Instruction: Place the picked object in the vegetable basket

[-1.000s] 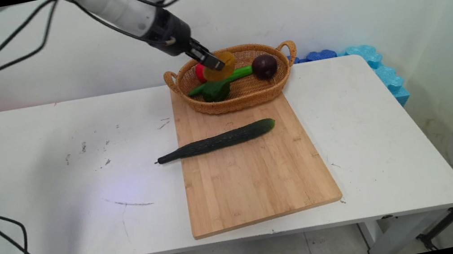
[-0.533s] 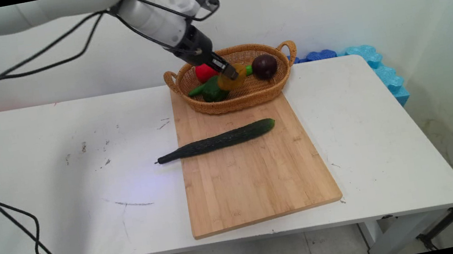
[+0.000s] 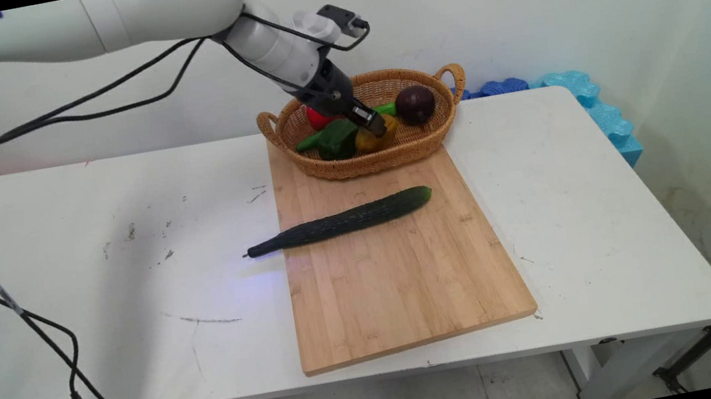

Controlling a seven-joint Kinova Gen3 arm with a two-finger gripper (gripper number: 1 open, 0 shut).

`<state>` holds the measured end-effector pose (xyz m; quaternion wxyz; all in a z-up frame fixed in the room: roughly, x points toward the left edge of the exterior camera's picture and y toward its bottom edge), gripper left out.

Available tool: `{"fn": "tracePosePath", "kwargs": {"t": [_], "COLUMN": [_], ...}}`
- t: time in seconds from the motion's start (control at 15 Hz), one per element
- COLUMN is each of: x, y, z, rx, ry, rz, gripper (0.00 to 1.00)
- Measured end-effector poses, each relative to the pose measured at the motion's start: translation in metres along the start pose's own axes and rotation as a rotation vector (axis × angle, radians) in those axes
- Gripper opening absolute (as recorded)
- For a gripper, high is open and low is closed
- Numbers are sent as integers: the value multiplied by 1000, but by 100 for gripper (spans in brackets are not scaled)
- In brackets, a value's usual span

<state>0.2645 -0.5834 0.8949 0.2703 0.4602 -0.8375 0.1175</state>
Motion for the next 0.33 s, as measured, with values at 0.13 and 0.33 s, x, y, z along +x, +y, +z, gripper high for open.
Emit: {"fn": "tracePosePath", "kwargs": {"t": [0.13, 0.33], "x": [1, 6], "y": [0, 4], "z": [7, 10], "rx": [1, -1], "ry": [-4, 6], "rz": [0, 16], "gripper": [100, 100]}}
